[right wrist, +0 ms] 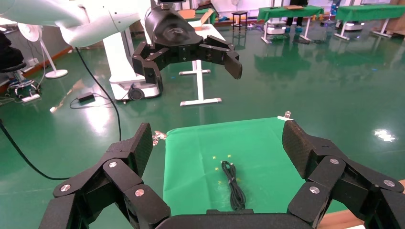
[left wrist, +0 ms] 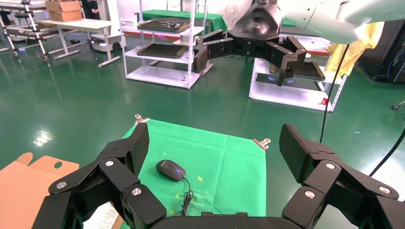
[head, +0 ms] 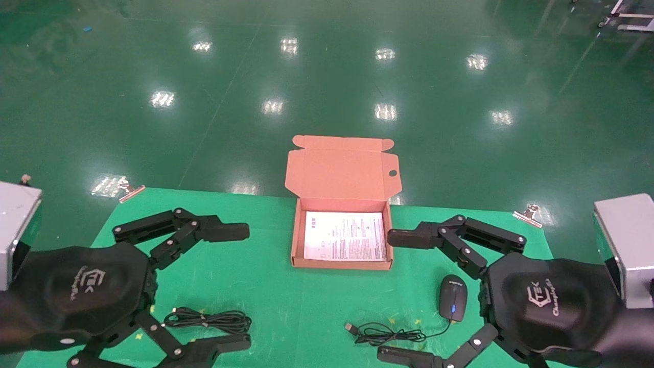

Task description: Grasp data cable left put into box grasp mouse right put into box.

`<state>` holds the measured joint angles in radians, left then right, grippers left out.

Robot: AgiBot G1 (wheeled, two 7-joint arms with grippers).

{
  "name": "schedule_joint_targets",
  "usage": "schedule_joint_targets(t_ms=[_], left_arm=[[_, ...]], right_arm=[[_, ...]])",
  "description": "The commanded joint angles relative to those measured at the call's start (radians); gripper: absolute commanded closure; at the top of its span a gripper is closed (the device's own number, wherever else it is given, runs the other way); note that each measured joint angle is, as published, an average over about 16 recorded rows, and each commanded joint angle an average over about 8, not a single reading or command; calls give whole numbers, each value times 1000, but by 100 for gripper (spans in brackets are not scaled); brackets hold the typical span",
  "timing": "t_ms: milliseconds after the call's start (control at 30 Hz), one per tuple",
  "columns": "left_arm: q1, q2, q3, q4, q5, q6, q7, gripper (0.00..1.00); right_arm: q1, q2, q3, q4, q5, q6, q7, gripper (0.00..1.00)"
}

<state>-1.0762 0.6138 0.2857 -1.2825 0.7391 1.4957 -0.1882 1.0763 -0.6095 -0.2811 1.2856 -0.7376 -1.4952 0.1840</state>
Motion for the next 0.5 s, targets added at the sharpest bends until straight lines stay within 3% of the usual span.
schedule_joint_targets(t_ms=[33, 233, 500], left_arm=[[2, 0, -3, 0, -5, -1, 1, 0], [-26, 10, 40, 3, 67, 17, -14, 0], [-164, 61, 172, 22, 301, 59, -82, 0]], right_arm=[[-1, -1, 1, -2, 5, 1, 2, 0], [24, 9, -15, 21, -64, -10, -33, 0], [161, -25, -105, 56, -294, -54, -146, 0]])
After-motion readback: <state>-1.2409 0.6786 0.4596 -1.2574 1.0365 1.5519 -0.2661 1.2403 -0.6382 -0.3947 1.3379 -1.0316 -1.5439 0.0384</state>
